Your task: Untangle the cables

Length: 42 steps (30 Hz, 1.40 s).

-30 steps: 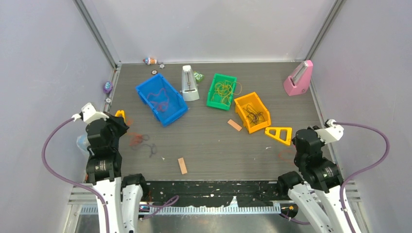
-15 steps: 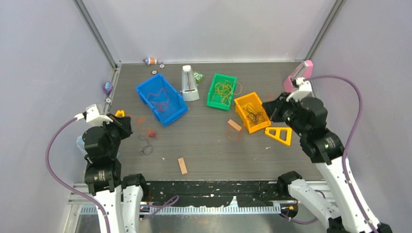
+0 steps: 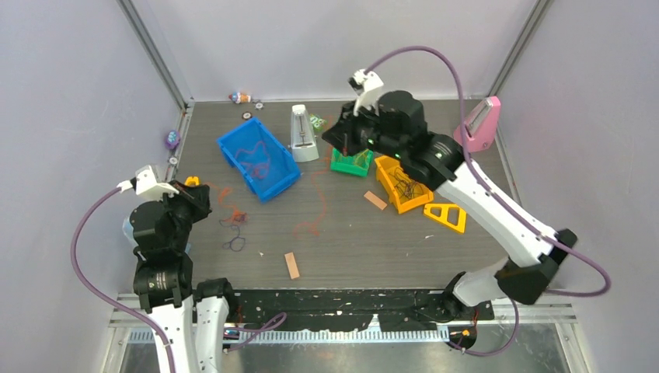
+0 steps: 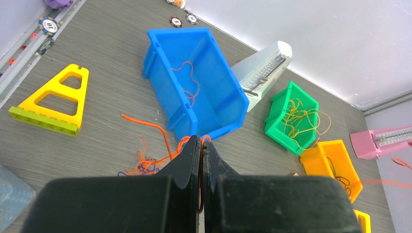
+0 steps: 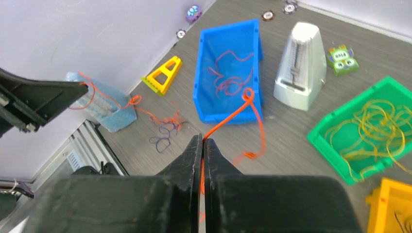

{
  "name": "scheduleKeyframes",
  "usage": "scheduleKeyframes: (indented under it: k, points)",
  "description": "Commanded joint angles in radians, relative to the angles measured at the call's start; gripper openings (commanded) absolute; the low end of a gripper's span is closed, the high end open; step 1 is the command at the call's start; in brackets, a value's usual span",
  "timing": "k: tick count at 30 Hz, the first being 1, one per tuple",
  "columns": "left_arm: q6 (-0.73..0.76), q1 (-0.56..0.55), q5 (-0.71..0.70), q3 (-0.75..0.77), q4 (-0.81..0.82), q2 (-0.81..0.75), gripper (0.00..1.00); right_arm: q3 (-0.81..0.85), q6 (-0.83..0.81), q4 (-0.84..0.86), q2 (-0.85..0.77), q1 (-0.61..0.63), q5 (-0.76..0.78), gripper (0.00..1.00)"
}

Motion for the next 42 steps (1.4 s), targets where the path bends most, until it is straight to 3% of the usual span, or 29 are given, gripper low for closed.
scheduleKeyframes:
  k: [1,13,21,29,31,32,34,38,42]
  points:
    - [-0.019,0.003,0.035,0.047,0.019,0.017,0.00,0.192,-0.057,0.100,0.144,0.032,0.003,0.05]
    - [-0.013,0.003,0.027,0.067,0.018,0.039,0.00,0.756,-0.147,0.210,0.607,0.042,-0.077,0.05]
    - [-0.025,0.003,0.043,0.055,0.039,0.068,0.00,0.781,-0.115,0.424,0.837,0.047,-0.141,0.05]
    - [-0.026,0.003,0.061,0.048,0.052,0.083,0.00,0.697,-0.134,0.464,0.943,0.078,-0.168,0.07]
    - [-0.024,0.003,0.075,0.048,0.051,0.094,0.00,0.681,-0.119,0.450,0.955,0.080,-0.181,0.36]
    - [-0.024,0.003,0.084,0.048,0.052,0.100,0.00,0.684,-0.108,0.436,0.958,0.080,-0.178,0.70]
    - [-0.028,0.003,0.107,0.050,0.054,0.107,0.00,0.685,-0.107,0.390,0.938,0.079,-0.179,0.91]
    - [-0.039,0.003,0.174,0.059,0.070,0.109,0.00,0.502,-0.117,0.396,0.770,0.078,-0.217,0.93]
    - [-0.081,-0.014,0.387,0.078,0.144,0.126,0.00,0.142,-0.129,0.524,0.525,0.078,-0.252,0.92]
